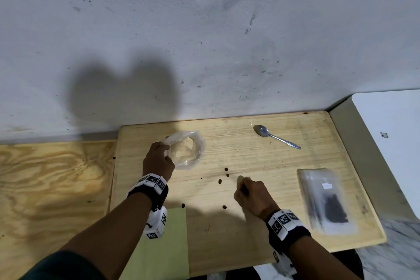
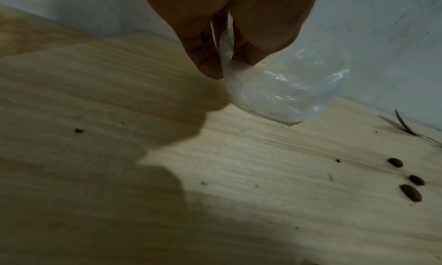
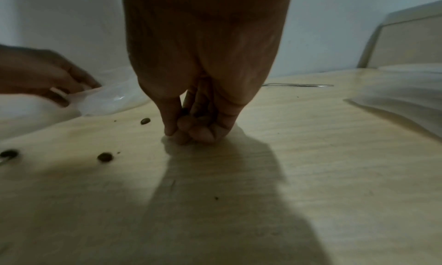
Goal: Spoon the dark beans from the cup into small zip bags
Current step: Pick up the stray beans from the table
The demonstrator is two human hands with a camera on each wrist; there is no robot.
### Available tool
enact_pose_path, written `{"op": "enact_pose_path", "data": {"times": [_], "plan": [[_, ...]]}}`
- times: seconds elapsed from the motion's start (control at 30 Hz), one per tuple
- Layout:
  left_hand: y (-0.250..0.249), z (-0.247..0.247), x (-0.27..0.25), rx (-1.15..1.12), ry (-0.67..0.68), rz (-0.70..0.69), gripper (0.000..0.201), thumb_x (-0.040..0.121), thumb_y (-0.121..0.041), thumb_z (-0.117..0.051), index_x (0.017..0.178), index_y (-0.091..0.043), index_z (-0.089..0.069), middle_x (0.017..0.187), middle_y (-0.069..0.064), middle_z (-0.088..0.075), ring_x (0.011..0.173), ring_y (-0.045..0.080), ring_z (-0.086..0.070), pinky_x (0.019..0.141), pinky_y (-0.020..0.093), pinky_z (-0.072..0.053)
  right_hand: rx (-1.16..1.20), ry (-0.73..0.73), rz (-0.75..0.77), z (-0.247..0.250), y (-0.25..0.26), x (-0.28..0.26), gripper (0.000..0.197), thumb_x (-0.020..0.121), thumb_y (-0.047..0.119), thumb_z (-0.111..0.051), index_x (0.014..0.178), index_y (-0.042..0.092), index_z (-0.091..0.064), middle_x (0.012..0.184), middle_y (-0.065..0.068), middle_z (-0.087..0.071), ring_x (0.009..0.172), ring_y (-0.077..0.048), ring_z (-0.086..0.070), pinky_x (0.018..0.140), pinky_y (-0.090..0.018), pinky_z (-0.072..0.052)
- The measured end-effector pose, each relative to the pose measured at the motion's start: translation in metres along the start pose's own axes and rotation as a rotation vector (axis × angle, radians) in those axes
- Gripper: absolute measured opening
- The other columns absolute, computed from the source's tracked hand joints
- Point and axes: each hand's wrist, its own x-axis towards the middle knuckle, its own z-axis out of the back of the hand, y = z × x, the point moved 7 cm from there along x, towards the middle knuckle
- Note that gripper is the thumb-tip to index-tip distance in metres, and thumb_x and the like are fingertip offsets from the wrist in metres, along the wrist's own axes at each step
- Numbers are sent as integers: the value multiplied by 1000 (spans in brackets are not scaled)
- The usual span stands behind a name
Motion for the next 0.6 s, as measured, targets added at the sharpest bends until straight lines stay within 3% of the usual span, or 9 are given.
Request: {"op": "enact_pose_path", "data": {"times": [0.07, 0.13, 0.23, 0.3, 0.37, 0.43, 0.53, 0.6], "plan": [[1, -3, 1, -3, 15, 2, 36, 82, 1, -59, 115, -9, -68, 137, 5, -51, 109, 30, -60, 86, 34, -48, 81, -2, -24, 4, -2, -1, 15, 82, 13, -64, 74, 19, -55, 75, 3, -65, 65, -13, -63, 64, -26, -51], [1, -4, 2, -19, 14, -2, 37, 80, 2, -58, 112, -10, -69, 137, 5, -51, 108, 31, -61, 85, 35, -49, 260, -14, -84, 9, -6, -1, 22, 80, 2, -67, 68, 13, -53, 71, 1, -63, 61, -13, -61, 60, -27, -47], [0, -3, 4, -29, 6, -18, 36, 78, 3, -59, 110, -9, -70, 134, 6, -54, 107, 32, -61, 85, 34, -48, 576, -33, -246, 14, -20, -1, 30, 77, -19, -62, 65, 3, -48, 73, -22, -62, 56, -20, -60, 52, -33, -34], [-1, -3, 6, -28, 4, -28, 36, 78, 3, -59, 110, -9, -70, 132, 6, -56, 107, 31, -61, 85, 32, -47, 629, -69, -291, 17, -33, 3, 30, 76, -20, -61, 65, 5, -48, 72, -31, -61, 55, -29, -58, 52, -37, -35], [0, -2, 8, -34, 0, -20, 36, 78, 3, -59, 110, -9, -70, 132, 6, -57, 108, 30, -61, 84, 29, -44, 606, -73, -298, 17, -37, 4, 30, 74, -10, -69, 62, 10, -49, 72, -30, -61, 63, -37, -65, 55, -41, -44], [0, -2, 10, -46, -8, -17, 36, 78, 4, -59, 109, -10, -71, 130, 6, -58, 108, 30, -61, 84, 29, -44, 608, -87, -289, 21, -34, 4, 29, 73, -2, -74, 62, 12, -50, 71, -25, -62, 61, -39, -59, 55, -39, -44], [1, -2, 13, -51, -14, -12, 37, 76, 4, -59, 107, -10, -72, 128, 6, -59, 108, 30, -61, 85, 29, -44, 715, -123, -341, 30, -32, 0, 27, 79, -16, -58, 64, 6, -50, 66, -20, -59, 53, -21, -42, 48, -29, -31], [0, -2, 14, -50, -18, -10, 36, 76, 4, -59, 106, -11, -72, 128, 6, -60, 107, 30, -61, 84, 28, -43, 697, -153, -358, 33, -34, 0, 27, 79, -14, -52, 61, 5, -49, 56, -12, -52, 52, -19, -38, 48, -27, -28]]}}
